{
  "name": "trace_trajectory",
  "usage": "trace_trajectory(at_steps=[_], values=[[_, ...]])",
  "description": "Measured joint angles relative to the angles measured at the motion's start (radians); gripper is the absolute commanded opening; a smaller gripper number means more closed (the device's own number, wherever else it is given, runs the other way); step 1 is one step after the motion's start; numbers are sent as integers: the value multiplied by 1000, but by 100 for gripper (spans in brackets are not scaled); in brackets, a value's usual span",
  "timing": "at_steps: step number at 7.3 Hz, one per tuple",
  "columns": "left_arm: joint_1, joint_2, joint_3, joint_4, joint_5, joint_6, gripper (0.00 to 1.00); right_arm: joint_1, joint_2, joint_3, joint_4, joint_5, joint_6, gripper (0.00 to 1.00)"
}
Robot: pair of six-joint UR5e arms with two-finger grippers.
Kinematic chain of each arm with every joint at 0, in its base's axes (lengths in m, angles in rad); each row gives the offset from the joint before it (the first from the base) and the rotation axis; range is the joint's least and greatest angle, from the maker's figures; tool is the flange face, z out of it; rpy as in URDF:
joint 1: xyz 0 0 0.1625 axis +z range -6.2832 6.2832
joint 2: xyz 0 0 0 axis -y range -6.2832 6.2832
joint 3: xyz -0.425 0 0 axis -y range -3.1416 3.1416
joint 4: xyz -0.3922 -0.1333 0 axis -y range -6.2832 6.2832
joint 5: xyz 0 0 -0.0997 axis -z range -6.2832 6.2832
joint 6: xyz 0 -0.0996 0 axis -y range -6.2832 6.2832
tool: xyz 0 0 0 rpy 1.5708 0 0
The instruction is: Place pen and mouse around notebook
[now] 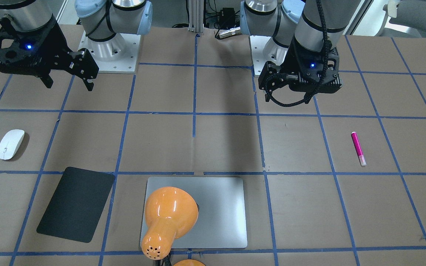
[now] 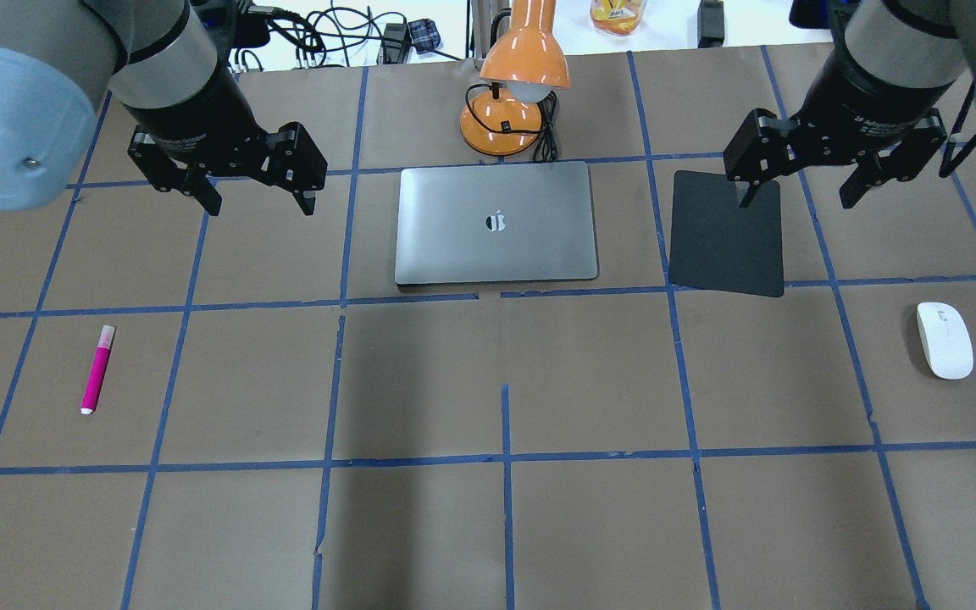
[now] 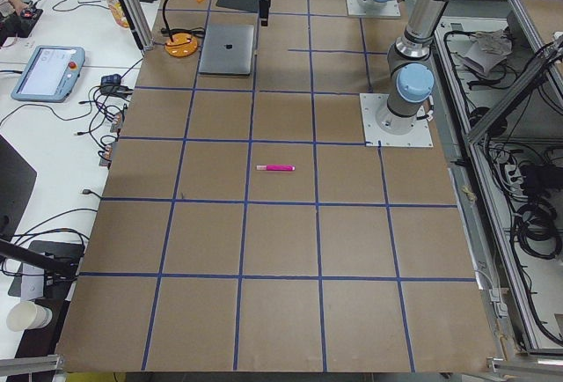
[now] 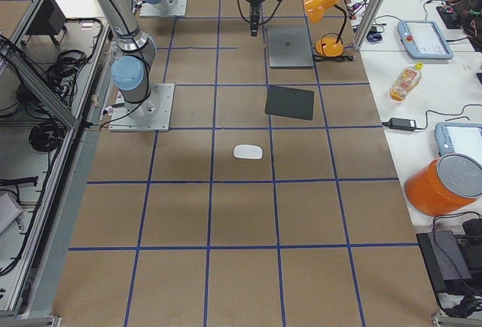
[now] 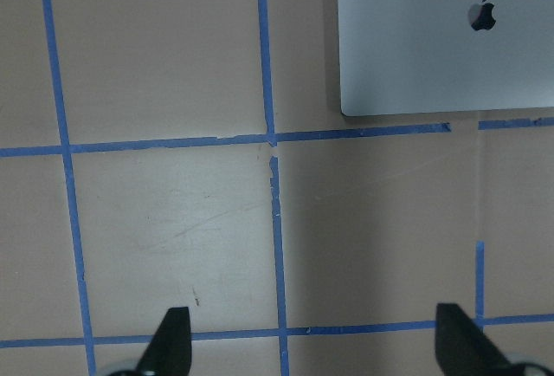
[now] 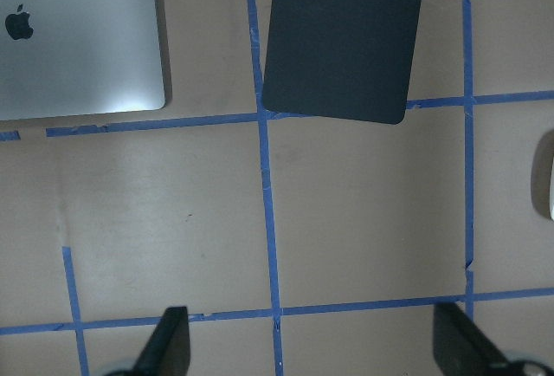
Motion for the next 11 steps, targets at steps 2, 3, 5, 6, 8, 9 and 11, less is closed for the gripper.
trace_trajectory(at_steps=[2, 3, 5, 6, 8, 9, 11], values=[[0, 1, 0, 0, 0, 0, 100, 0, 0, 1, 0, 0, 2, 100], [0, 1, 0, 0, 0, 0, 100, -1, 1, 1, 0, -1, 2, 100], [0, 2, 0, 0, 0, 0, 100, -32, 1, 2, 0, 6, -3, 100], [0, 2, -1, 0, -1, 0, 100, -76, 3, 4, -1, 4, -9, 100], [0, 2, -3, 1, -2, 0, 100, -239, 9, 26, -8, -1, -96, 100], [-1, 2, -4, 1, -2, 0, 100, -344, 15, 49, -18, -1, -206, 100], [0, 2, -8, 2, -2, 1, 100, -532, 92, 124, -158, 0, -357, 100]])
